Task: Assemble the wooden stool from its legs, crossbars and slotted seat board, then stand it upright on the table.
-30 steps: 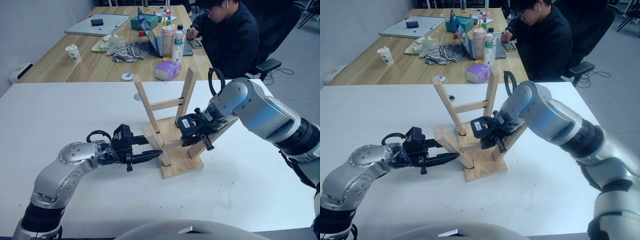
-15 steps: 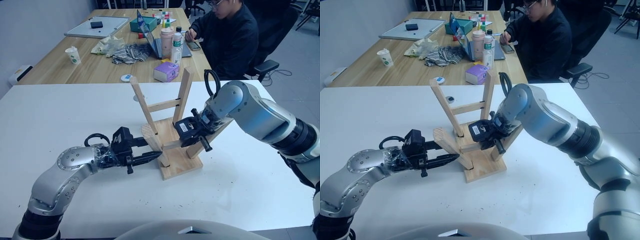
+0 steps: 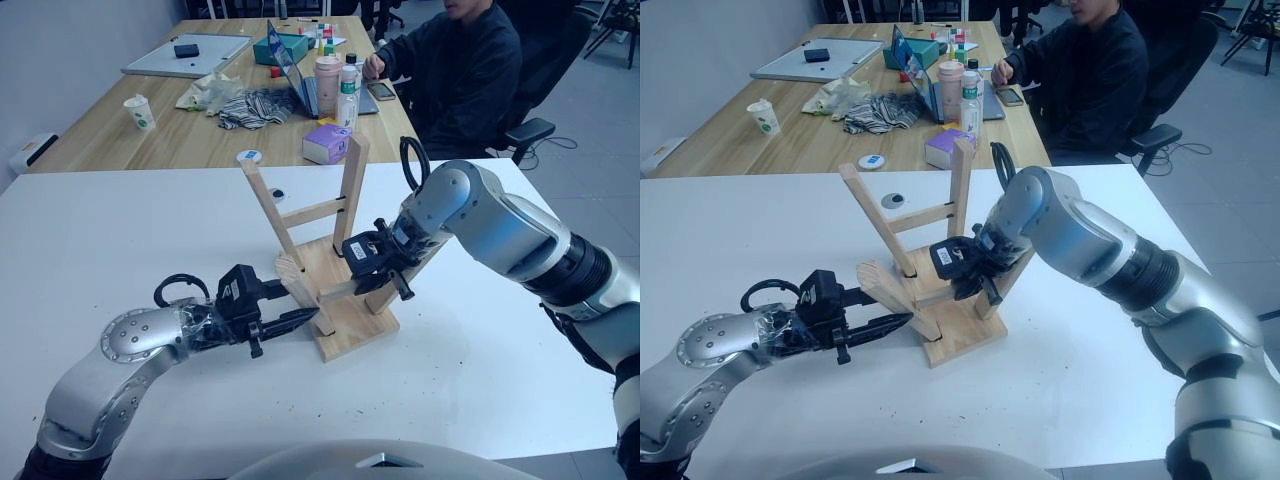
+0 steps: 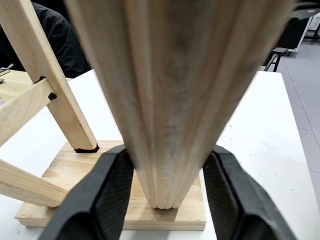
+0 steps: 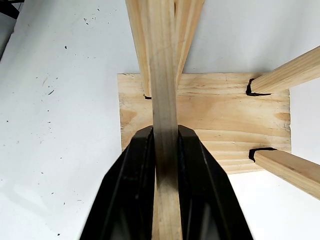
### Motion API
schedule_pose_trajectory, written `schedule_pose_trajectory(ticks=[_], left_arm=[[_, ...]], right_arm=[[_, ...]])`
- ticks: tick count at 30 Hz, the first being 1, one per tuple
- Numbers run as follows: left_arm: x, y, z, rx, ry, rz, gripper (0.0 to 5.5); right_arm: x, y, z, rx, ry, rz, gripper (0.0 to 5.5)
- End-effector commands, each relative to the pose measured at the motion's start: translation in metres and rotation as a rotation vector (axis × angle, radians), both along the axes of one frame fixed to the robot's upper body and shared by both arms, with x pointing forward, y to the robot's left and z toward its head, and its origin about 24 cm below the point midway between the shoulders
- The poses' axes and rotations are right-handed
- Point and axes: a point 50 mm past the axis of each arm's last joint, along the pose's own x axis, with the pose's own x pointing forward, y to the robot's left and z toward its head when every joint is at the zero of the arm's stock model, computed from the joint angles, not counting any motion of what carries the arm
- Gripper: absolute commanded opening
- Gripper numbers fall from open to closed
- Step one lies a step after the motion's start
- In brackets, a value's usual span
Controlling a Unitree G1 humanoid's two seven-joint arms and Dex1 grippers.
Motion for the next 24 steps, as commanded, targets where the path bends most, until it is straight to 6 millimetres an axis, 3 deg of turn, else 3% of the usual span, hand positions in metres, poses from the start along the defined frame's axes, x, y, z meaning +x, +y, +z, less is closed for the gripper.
schedule_pose_trajectory(ticks=[1,8,13,18,24], left_arm=[[-0.031,-0.023,0.006,-0.054,0.053,-0.286,2.03],[-0.029,-0.023,0.007,-0.046,0.051,-0.302,2.03],[-0.03,-0.022,0.008,-0.043,0.058,-0.308,2.03],[-0.027,-0.021,0.01,-0.033,0.044,-0.297,2.03],[-0.027,-0.025,0.011,-0.039,0.032,-0.289,2.03]], right_arm=[[-0.002,-0.048,-0.103,-0.267,0.173,-0.33,0.43],[0.008,-0.045,-0.098,-0.217,0.175,-0.404,0.43],[0.012,-0.055,-0.093,-0.183,0.196,-0.47,0.43],[-0.009,-0.051,-0.103,-0.25,0.161,-0.317,0.43],[-0.031,-0.038,-0.132,-0.314,0.133,-0.21,0.43]])
